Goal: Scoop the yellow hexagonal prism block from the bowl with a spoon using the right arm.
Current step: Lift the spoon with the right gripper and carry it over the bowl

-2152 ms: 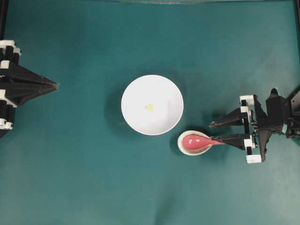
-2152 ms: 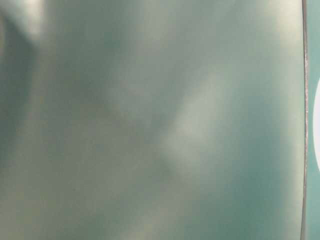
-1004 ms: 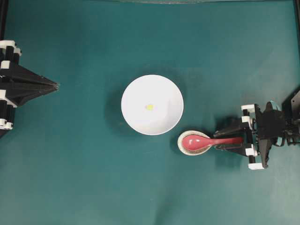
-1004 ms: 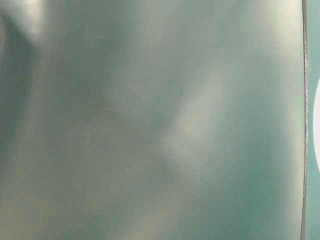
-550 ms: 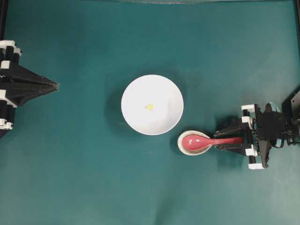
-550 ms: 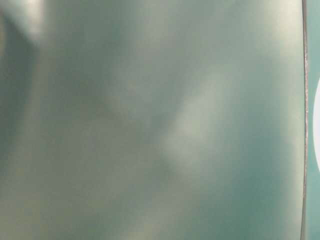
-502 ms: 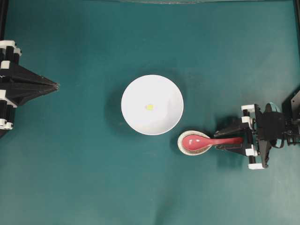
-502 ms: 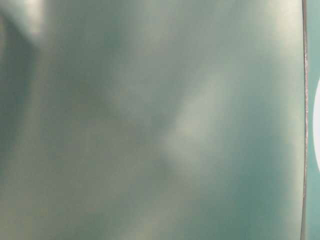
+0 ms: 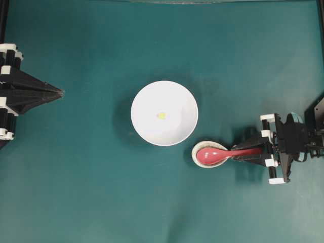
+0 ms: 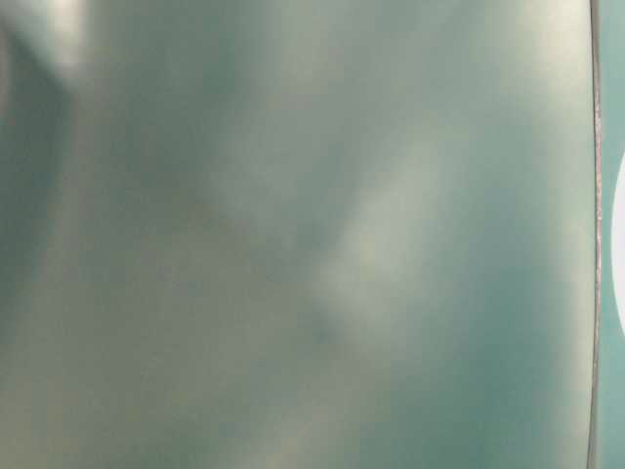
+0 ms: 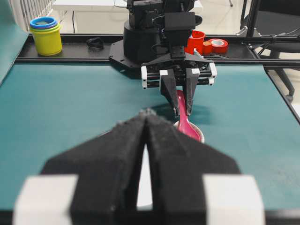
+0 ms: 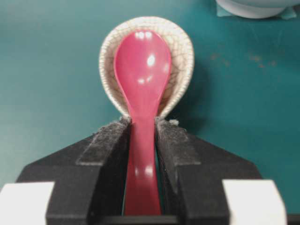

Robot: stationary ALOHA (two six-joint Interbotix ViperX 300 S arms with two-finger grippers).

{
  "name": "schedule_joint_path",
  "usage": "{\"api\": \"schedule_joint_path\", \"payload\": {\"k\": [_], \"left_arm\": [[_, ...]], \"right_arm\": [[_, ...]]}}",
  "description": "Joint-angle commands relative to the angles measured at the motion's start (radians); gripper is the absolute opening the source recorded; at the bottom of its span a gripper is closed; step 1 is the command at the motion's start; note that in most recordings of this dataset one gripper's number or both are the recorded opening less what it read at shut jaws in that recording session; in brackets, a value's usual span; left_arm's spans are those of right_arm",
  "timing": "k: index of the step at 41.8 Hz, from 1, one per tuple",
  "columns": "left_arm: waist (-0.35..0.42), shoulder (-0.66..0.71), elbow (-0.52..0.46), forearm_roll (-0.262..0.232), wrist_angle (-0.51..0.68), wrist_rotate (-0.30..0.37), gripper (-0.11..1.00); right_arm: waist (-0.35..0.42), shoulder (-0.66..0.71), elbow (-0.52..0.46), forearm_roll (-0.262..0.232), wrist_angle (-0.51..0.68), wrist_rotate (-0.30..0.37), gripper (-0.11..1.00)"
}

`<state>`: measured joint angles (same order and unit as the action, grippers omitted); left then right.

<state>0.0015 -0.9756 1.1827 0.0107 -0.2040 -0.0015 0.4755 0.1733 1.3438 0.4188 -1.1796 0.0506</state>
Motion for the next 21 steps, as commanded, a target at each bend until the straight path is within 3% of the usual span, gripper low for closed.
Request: {"api": "schedule_joint_path", "payload": {"k": [1,10,21], "left_arm": [[0.002,0.011,-0.015,0.002,-0.005,0.002,0.0],[0.002,0.008,-0.017,0.0,-0.005,0.002,0.0],[0.002,0.005,-0.017,0.005,-0.005,0.011,0.0]], "right_arm": [[0.014,-0.011,-0.008,-0.003,-0.008,-0.003,0.23],[0.017,-0.023,-0.012,0.0,-0.009,-0.008,0.23],[-0.005,-0.172,-0.017,0.005,0.026,-0.035,0.23]]}}
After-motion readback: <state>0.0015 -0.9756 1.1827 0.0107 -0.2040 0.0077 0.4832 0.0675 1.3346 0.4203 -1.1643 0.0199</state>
